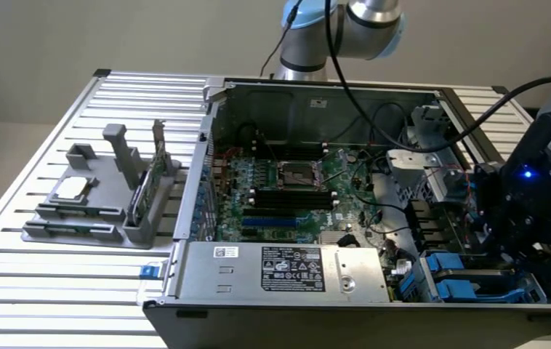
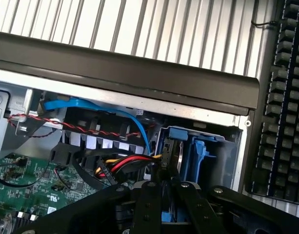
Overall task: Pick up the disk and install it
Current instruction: 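Insert the first disk wire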
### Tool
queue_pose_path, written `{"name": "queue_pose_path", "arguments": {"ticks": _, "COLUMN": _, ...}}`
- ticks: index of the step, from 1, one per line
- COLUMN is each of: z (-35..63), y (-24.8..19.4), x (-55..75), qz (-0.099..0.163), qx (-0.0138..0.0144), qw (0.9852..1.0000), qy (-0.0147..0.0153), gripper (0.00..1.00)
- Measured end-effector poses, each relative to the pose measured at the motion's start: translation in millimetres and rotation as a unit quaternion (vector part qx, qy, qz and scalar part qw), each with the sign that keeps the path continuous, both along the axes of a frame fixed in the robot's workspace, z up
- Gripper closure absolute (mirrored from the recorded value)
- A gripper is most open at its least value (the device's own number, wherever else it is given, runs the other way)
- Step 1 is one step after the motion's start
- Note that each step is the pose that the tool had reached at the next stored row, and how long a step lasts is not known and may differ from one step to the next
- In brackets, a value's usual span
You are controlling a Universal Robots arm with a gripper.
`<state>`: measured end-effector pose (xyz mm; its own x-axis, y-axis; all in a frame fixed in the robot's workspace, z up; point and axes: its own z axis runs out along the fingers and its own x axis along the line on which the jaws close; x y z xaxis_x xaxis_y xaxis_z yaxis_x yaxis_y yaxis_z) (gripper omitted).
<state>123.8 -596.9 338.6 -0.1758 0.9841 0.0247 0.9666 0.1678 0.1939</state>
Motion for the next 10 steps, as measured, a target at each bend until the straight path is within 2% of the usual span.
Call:
{"name": "queue_pose_path", "arguments": {"ticks": 7, "z": 0.0, "y": 0.9, "x": -0.8, "qz": -0.015, "qx": -0.0007, "qw": 0.9999, "qy": -0.0079, "gripper": 0.83}}
{"name": "queue_pose_path", "arguments": {"ticks": 10, "z": 0.1, "y": 3.6, "x": -1.2, "qz": -0.016, "qx": -0.0015, "qw": 0.9998, "qy": -0.0107, "gripper": 0.83}}
